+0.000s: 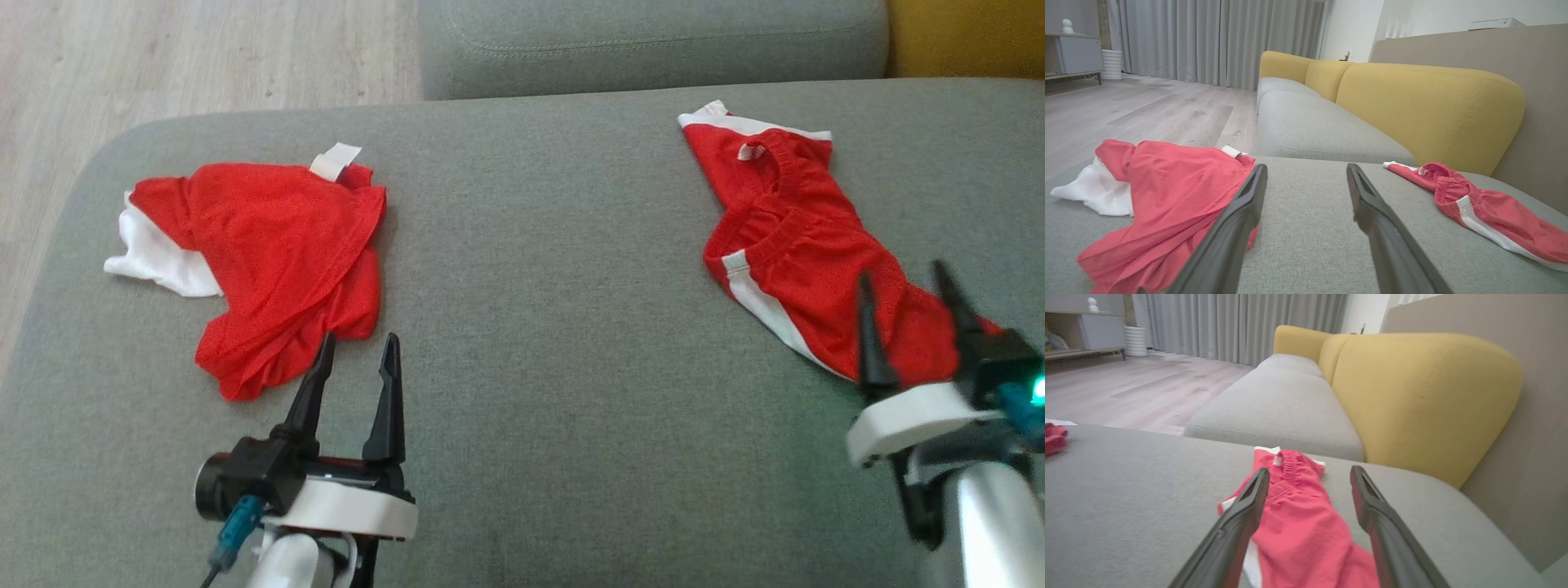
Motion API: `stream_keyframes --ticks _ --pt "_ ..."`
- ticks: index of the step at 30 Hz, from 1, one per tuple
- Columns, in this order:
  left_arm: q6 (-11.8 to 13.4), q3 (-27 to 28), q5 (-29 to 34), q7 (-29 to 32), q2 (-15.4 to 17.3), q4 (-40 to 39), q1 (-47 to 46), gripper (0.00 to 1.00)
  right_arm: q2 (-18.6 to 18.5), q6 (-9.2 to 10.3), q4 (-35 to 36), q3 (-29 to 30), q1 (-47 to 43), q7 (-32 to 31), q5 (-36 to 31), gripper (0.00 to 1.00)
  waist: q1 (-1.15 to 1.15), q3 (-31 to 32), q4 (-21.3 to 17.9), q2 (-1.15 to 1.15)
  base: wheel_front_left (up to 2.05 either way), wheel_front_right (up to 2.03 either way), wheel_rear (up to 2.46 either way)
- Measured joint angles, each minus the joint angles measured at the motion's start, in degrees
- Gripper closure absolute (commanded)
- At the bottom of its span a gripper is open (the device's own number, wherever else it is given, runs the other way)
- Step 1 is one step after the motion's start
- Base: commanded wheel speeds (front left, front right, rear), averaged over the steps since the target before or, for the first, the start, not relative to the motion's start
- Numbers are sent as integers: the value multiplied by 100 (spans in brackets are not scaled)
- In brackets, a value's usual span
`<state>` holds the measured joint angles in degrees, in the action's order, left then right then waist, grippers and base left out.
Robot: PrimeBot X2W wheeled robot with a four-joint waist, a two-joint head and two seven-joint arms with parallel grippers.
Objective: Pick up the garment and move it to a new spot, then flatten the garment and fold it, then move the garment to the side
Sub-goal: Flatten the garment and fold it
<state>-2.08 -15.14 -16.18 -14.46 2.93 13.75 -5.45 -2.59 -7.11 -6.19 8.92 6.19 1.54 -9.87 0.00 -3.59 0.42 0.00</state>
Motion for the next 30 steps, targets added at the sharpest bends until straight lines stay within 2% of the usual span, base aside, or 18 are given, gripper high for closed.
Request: stream_keyframes --ticks 4,8,15,24,25,26,30 --pt "-22 -62 5 0 0 13 -24 0 2 1 -336 -394 4 1 414 0 0 -81 80 0 0 0 0" --pt "-33 -129 8 0 0 35 -107 0 2 1 -864 -527 254 -83 725 0 0 -214 211 0 0 0 0" --pt "-46 -205 -4 0 -1 57 -335 0 -2 1 -2053 -231 1239 -265 501 0 1 -523 550 0 0 0 0" --pt "-96 -313 -4 0 -3 90 -526 0 -12 1 -3372 92 1975 -176 73 0 1 -880 906 0 0 0 0" --pt "-94 -318 -4 0 -3 92 -540 0 -12 1 -3483 99 2032 -120 52 48 1 -898 928 0 0 0 0" --pt "-94 -322 -4 0 -3 96 -552 0 -13 1 -3590 97 2086 -58 57 100 1 -912 945 0 0 0 0" --pt "-91 -333 -4 0 -3 103 -622 0 -31 1 -3935 -74 2298 269 178 100 1 -929 957 0 0 0 0"
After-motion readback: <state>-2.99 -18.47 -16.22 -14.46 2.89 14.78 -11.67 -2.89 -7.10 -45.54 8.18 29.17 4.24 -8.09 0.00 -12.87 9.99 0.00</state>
